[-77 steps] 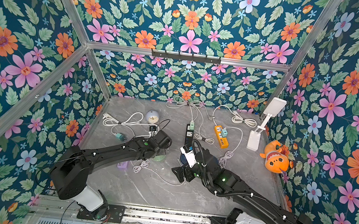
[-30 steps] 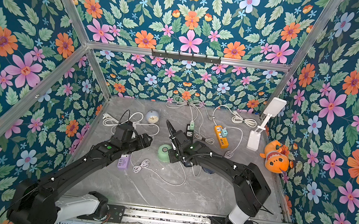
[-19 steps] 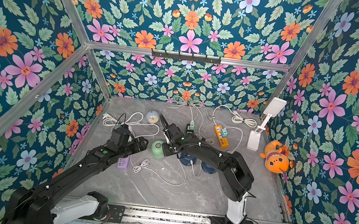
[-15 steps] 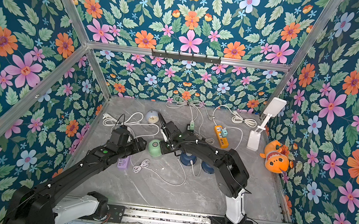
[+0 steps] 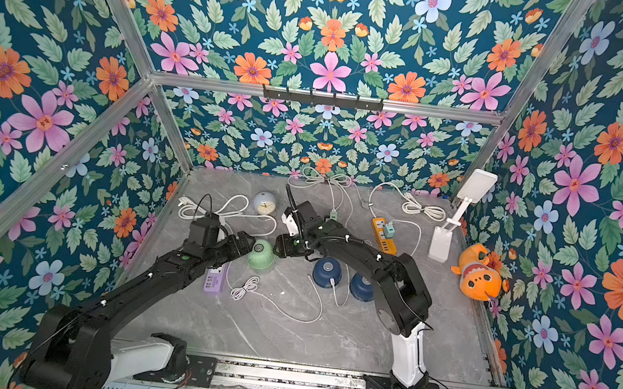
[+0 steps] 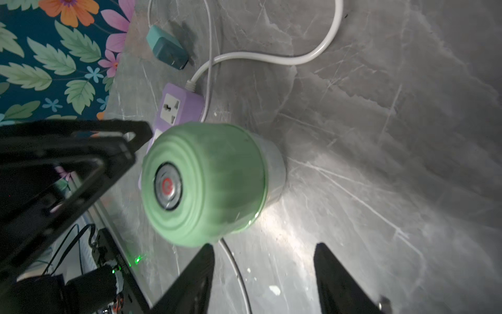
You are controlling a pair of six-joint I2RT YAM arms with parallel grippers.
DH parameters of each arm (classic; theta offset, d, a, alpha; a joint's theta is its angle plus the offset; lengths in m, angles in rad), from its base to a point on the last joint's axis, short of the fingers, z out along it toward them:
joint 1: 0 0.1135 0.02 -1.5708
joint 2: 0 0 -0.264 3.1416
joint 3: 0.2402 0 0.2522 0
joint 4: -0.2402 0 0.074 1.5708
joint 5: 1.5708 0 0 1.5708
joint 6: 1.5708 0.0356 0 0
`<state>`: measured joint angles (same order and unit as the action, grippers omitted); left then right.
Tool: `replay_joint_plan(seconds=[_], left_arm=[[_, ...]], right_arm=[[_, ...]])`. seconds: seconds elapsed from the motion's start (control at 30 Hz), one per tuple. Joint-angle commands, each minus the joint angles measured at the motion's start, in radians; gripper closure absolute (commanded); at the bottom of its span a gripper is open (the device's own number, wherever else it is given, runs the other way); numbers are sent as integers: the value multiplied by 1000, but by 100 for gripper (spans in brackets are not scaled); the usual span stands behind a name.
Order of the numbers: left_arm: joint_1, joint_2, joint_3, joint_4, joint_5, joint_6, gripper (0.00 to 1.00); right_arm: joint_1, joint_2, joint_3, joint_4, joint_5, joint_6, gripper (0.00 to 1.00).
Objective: Charge the cordless meat grinders
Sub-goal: Move the cordless meat grinder to the center of the board.
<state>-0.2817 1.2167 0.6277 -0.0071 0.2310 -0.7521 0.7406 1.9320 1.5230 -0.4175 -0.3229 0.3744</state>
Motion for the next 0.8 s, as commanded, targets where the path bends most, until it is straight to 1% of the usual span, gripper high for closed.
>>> replay_joint_plan(seconds=[0.0,0.1,0.2,0.27,0.37,0.57,0.63,0.7,0.77], left_arm=[[1,31,-21,182,75,-43,3],[-1,52,-51,270,117,-83,4],[-7,34,-91,333,146,-140,4],[-29,2,-109,350,142,-167,4],[-83,-31,-116,367,131,-202,3],[-239,-31,-95,376,63,-271,3],[-286,-26,-96,384,36,-294,3],[-316,-27,-101,395,16,-312,3],[-340,-36,-110,416,5,-329,3]], right_arm=[[0,-84,-68,21,1,7,27],[0,-175,-151,35,25,0,21],[0,-246,-201,30,54,-15,19],[0,-282,-227,28,66,-23,19],[-1,-328,-253,38,75,-29,19],[-1,-338,-266,43,79,-29,19],[-2,-336,-266,34,92,-25,20],[-3,-326,-260,16,102,-23,24],[-4,-318,-255,-2,128,-19,33]])
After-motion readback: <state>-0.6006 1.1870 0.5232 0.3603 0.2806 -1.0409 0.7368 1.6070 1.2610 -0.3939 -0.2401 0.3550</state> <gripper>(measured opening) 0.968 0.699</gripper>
